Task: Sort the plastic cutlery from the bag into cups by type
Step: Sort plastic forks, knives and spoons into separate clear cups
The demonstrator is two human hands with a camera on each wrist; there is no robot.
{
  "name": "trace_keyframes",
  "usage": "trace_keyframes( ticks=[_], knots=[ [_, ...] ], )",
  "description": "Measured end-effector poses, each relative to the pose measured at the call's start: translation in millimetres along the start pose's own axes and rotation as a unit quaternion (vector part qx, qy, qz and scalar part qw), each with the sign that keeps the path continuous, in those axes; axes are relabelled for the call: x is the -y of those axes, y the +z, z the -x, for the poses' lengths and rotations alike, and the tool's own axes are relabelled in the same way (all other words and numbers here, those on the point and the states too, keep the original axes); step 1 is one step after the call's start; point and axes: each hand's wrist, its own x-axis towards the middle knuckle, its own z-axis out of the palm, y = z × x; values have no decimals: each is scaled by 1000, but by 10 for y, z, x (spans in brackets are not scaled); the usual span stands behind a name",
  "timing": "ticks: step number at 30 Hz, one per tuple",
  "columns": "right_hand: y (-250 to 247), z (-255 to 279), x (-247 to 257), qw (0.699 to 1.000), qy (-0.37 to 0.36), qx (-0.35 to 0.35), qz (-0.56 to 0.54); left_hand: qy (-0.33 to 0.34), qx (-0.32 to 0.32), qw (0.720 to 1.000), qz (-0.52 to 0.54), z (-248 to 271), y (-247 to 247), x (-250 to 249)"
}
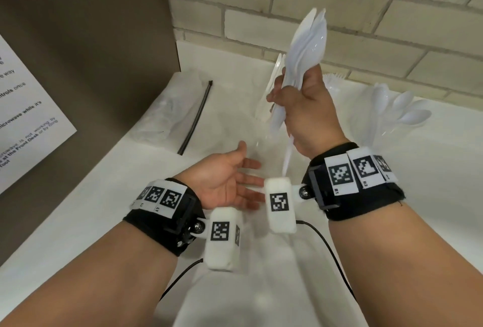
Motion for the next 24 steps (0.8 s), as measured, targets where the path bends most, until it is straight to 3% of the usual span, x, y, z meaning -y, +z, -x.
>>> trace_keyframes(
  ticks=[3,7,12,16,19,24],
  knots=[
    [90,13,43,998,-56,-16,23,-17,95,995,-11,35,63,-26],
    [141,24,36,997,-72,-38,12,38,184,981,-56,83,69,-75],
    [164,30,19,997,-65,-32,-23,71,145,985,-67,42,64,-66],
    [152,27,4,994,-50,-54,-75,110,64,990,57,-24,78,-129],
    [152,40,-15,996,-39,-56,-65,108,73,982,135,-23,77,-195],
    [182,110,-112,1000,-16,-24,1,150,105,971,155,6,78,-254]
  ],
)
